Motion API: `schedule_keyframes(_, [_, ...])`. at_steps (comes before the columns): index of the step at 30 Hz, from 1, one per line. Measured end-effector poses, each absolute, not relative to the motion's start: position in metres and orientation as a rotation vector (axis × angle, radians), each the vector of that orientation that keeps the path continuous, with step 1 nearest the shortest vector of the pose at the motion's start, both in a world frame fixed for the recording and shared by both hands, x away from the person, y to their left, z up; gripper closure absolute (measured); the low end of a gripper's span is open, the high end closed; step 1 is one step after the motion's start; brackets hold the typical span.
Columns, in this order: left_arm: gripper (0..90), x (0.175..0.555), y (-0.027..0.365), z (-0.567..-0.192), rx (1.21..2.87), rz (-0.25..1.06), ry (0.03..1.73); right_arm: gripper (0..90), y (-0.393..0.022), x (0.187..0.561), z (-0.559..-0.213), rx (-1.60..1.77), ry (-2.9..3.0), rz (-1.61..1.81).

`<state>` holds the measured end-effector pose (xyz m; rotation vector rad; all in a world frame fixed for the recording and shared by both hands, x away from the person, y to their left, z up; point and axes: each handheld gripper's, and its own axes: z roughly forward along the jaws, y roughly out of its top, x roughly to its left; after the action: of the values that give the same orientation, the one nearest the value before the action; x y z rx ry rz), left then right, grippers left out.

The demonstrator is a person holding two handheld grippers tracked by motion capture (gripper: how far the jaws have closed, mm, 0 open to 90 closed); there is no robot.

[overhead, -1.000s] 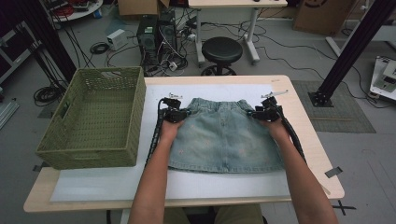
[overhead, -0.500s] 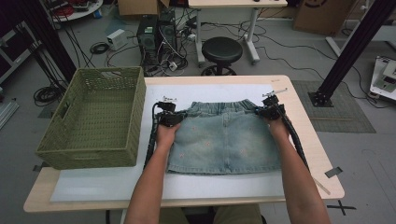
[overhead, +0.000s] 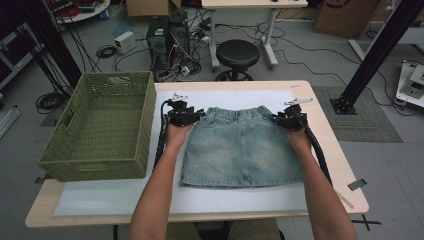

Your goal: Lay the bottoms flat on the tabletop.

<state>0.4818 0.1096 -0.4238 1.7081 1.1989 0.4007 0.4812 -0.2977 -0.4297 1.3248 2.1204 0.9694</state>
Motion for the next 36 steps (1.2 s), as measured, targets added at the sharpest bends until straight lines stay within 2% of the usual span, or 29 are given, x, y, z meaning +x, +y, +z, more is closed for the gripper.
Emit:
schedule_keyframes(9, [52.1, 0.490, 0.100, -0.452, 1.837, 0.247, 1.240, 53.5, -0.307, 0.479, -0.424, 1.334, 2.187, 0.929])
schedule_keyframes(10, [52.4, 0.488, 0.099, -0.453, 1.841, 0.275, 1.231, 52.8, -0.308, 0.480, -0.426, 1.351, 2.194, 0.917])
schedule_keyframes(11, [58.4, 0.487, 0.098, -0.453, 1.849, 0.266, 1.227, 52.6, -0.310, 0.481, -0.428, 1.372, 2.195, 0.903])
schedule_keyframes(12, [73.1, 0.486, 0.098, -0.452, 1.852, 0.261, 1.233, 52.9, -0.311, 0.482, -0.430, 1.395, 2.196, 0.887])
schedule_keyframes(13, [80.0, 0.485, 0.098, -0.450, 1.848, 0.272, 1.251, 55.8, -0.312, 0.483, -0.432, 1.414, 2.206, 0.878])
schedule_keyframes(16, [84.2, 0.482, 0.102, -0.445, 1.831, 0.356, 1.262, 82.5, -0.315, 0.485, -0.440, 1.461, 2.267, 0.934])
schedule_keyframes(20, [85.1, 0.481, 0.114, -0.437, 1.754, 0.441, 1.291, 86.6, -0.308, 0.485, -0.436, 1.394, 2.247, 0.890])
schedule_keyframes(25, [85.4, 0.484, 0.122, -0.425, 1.699, 0.567, 1.309, 86.8, -0.297, 0.486, -0.433, 1.353, 2.171, 0.927])
schedule_keyframes(31, [83.9, 0.484, 0.112, -0.437, 1.722, 0.534, 1.287, 86.1, -0.294, 0.492, -0.445, 1.367, 2.143, 0.878])
schedule_keyframes(32, [80.6, 0.483, 0.111, -0.437, 1.720, 0.514, 1.269, 85.3, -0.292, 0.493, -0.447, 1.368, 2.139, 0.879])
schedule_keyframes(34, [63.2, 0.482, 0.112, -0.436, 1.718, 0.487, 1.262, 77.2, -0.293, 0.492, -0.446, 1.380, 2.129, 0.901])
schedule_keyframes(36, [57.1, 0.477, 0.116, -0.435, 1.698, 0.476, 1.255, 65.5, -0.297, 0.489, -0.443, 1.405, 2.106, 0.956])
